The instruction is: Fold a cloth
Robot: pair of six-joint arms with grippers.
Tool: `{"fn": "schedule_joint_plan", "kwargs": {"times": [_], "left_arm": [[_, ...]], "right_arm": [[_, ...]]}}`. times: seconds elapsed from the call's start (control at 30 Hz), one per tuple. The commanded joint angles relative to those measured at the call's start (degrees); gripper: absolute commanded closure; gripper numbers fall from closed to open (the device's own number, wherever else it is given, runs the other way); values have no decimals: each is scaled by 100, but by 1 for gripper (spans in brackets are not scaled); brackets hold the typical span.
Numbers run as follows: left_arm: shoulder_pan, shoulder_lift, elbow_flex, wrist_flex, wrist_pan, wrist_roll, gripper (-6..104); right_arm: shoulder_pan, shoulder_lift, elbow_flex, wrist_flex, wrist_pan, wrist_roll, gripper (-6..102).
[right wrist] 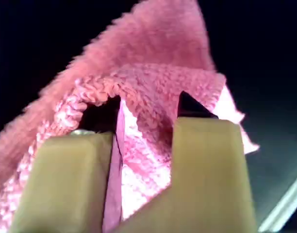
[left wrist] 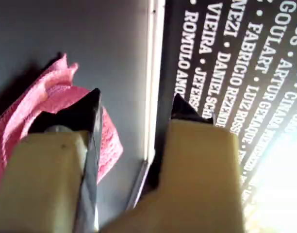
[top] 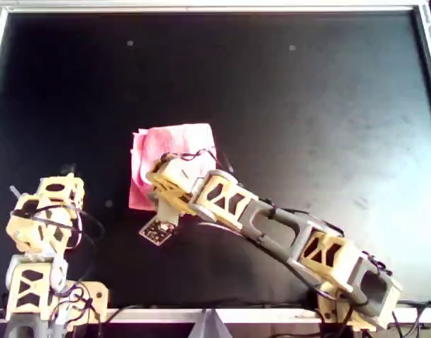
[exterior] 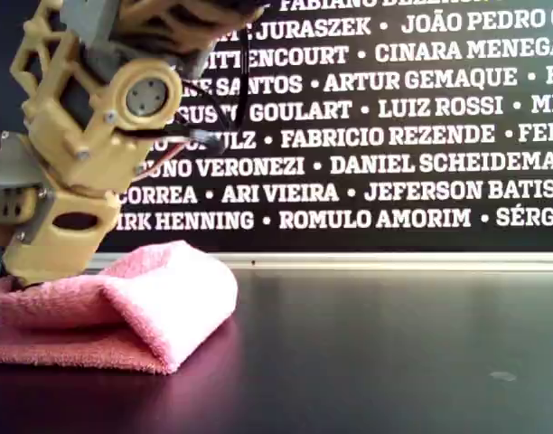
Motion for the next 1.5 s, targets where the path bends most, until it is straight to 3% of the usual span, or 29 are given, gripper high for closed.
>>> {"fn": "schedule_joint_plan", "kwargs": {"times": [0.0,0.57,0.73,0.8,0.93,1.07,1.17,1.47], "left_arm": [[149,9,-70,9,-9,18,47],[149,9,-70,9,-9,18,47],[149,9,-70,9,9,18,47],[149,9,-70,9,-9,18,47],[149,9,-70,9,70,18,47],[62,114,-105,9,97,18,47],[62,114,-141,9,97,18,47],[62,123,-343,9,97,-70,47]], "right_arm": [[-35,853,-448,325,35,-35,53],[-202,905,-466,-272,35,-53,49],[-246,1239,-325,-229,44,-343,37],[-325,1626,-255,18,35,-492,37],[-598,2505,-158,1169,35,-765,50],[-1169,3050,-88,2865,-53,-809,77],[-1644,3243,-88,3445,-62,-817,98],[-4122,4614,387,3437,-53,-817,94]]}}
